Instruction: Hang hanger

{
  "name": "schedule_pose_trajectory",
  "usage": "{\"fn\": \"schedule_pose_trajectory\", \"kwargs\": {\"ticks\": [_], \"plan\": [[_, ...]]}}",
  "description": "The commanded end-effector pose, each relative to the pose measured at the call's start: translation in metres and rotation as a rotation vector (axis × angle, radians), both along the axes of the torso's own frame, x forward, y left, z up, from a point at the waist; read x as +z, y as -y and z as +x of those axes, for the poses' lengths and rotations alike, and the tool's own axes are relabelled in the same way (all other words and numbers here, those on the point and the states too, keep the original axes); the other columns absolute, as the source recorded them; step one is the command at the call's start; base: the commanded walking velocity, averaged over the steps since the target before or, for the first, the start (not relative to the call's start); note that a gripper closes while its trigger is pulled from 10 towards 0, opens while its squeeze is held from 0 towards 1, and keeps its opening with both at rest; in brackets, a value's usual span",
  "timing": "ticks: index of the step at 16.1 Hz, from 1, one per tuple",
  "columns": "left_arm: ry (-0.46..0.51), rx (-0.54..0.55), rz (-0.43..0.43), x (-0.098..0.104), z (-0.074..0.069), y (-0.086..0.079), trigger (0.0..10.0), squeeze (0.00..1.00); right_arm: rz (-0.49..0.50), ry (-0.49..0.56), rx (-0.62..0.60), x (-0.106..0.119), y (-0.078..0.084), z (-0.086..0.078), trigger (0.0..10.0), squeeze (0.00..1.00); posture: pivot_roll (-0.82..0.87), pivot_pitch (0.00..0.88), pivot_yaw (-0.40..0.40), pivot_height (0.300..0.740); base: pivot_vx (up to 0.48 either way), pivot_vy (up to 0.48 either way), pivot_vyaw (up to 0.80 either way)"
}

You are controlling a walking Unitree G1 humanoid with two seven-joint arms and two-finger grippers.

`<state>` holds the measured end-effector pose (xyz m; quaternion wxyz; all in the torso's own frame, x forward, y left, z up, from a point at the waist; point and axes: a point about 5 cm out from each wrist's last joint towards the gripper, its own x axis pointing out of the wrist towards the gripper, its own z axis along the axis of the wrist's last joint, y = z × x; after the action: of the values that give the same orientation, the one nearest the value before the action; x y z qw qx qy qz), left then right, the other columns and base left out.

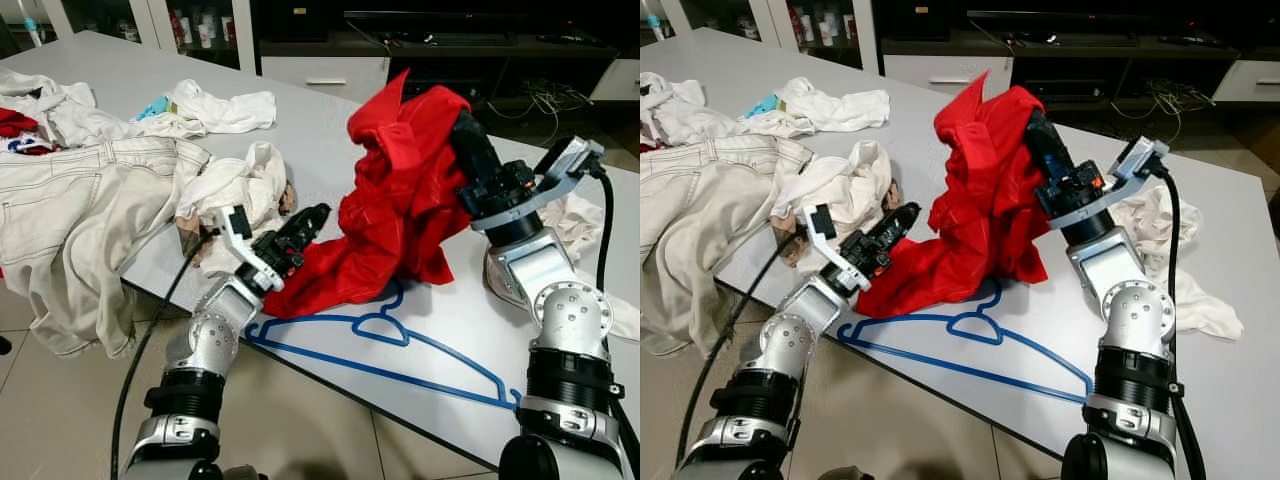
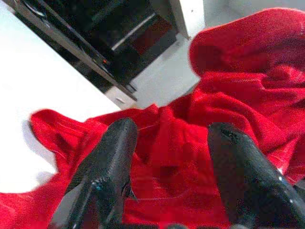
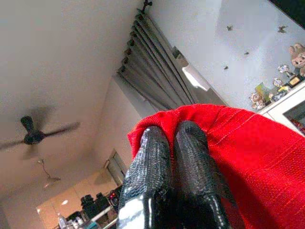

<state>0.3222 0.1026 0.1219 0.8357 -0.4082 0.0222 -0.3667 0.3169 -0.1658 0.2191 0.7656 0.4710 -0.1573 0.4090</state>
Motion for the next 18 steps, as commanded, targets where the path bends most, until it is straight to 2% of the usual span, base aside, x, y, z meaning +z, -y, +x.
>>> {"fn": "schedule_pose_trajectory", "kwargs": {"ticks": [1, 6, 8, 17, 18], "plan": [[0.011, -0.038, -0.012, 0.005, 0.0, 0.005, 10.0, 0.0, 0.012, 0.041, 0.006, 0.009, -0.001, -0.003, 0.0, 0.0, -0.02, 0.0, -0.006, 0.74, 0.0, 0.0, 0.0], [-0.004, -0.138, -0.012, 0.001, -0.008, 0.016, 10.0, 0.0, 0.02, 0.036, 0.023, 0.008, -0.003, -0.004, 0.0, 0.0, -0.02, 0.0, -0.006, 0.74, 0.0, 0.0, 0.0], [-0.021, -0.128, -0.002, -0.004, -0.007, 0.019, 10.0, 0.0, 0.024, 0.038, 0.029, 0.008, -0.004, -0.004, 0.0, 0.0, -0.02, 0.0, -0.005, 0.74, 0.0, 0.0, 0.0], [-0.066, -0.129, -0.06, -0.005, -0.003, 0.031, 10.0, 0.0, 0.029, 0.041, 0.04, 0.008, -0.006, -0.007, 0.0, 0.0, -0.03, 0.0, -0.003, 0.74, 0.0, 0.0, 0.0], [-0.065, -0.125, -0.067, -0.004, -0.002, 0.031, 9.2, 0.0, 0.03, 0.041, 0.041, 0.008, -0.007, -0.007, 0.0, 0.0, -0.02, 0.0, -0.002, 0.74, 0.0, 0.0, 0.0]]}}
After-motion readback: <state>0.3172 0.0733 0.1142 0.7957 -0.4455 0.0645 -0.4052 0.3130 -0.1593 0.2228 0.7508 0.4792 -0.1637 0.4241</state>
